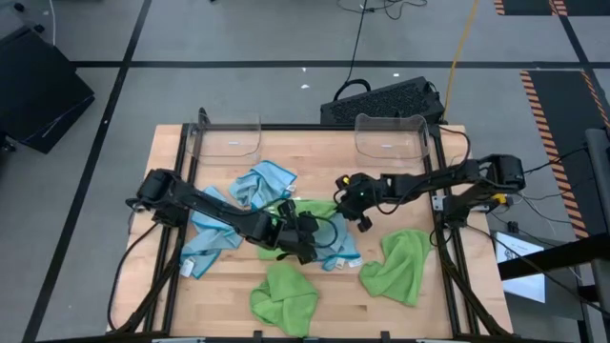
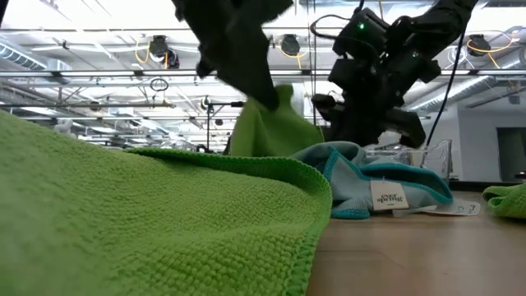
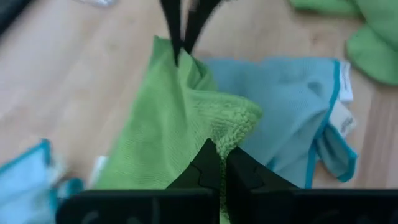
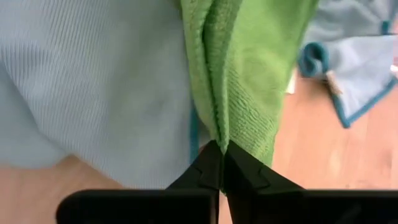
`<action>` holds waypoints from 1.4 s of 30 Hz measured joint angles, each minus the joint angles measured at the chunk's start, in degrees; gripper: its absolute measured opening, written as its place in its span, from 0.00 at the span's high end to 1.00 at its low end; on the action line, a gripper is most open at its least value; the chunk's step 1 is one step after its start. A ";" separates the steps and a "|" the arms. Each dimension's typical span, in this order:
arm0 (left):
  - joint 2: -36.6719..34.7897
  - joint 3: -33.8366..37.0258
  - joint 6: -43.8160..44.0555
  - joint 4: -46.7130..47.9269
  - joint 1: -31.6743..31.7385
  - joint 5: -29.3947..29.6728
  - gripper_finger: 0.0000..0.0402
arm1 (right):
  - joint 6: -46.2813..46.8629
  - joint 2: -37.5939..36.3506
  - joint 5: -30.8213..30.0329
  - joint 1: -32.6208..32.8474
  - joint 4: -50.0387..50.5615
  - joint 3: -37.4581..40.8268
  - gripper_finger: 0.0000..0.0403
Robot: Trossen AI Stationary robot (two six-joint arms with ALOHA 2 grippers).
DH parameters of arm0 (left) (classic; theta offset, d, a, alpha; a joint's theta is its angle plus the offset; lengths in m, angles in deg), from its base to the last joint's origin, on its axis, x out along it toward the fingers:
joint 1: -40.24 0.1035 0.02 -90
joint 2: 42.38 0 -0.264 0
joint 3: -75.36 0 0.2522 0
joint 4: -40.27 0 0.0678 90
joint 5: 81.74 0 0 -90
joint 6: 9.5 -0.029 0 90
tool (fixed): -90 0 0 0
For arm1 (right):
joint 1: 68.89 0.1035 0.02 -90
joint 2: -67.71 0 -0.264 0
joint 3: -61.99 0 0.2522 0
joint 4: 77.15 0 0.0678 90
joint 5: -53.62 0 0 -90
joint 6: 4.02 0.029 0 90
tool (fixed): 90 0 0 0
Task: Sort microfiber towel by color & place in baskets
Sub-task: Fold the top green towel
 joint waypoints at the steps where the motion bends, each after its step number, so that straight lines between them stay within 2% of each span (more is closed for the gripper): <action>1: -1.23 0.00 -0.09 0.95 0.01 0.85 0.99 | 1.91 -0.84 -0.59 -0.02 0.03 -0.09 0.99; 7: -8.96 -0.02 -2.58 2.24 1.11 6.49 0.99 | 17.21 -5.71 -2.49 -0.19 6.31 -4.86 1.00; 15: -16.31 -0.02 -12.96 -0.12 6.52 6.46 0.99 | 37.87 -9.11 -2.30 -0.82 24.69 -20.95 1.00; 17: -17.90 -0.08 -14.90 -2.37 8.31 5.77 0.99 | 41.56 -9.12 -0.69 -1.79 29.59 -24.45 1.00; 22: -21.23 -0.07 -20.19 -2.85 13.47 -0.58 0.99 | 49.58 -9.22 5.01 -4.98 38.63 -31.88 1.00; 26: -21.52 -0.05 -25.33 -5.43 17.55 -6.60 0.99 | 50.84 -9.18 8.13 -7.01 42.90 -35.64 1.00; 33: -20.40 -0.02 -35.54 -15.13 25.45 -13.80 0.99 | 55.47 -9.00 7.65 -13.84 46.48 -37.27 1.00; 36: -20.51 -0.02 -35.80 -15.73 28.95 -15.91 0.99 | 56.47 -9.06 8.07 -17.73 49.68 -37.27 1.00; 40: -20.33 0.00 -35.51 -15.60 32.05 -23.07 0.99 | 56.55 -9.00 11.52 -21.64 51.63 -37.82 1.00; 42: -20.42 0.00 -34.22 -15.63 32.27 -24.84 0.99 | 56.94 -9.02 12.48 -22.45 51.92 -39.08 1.00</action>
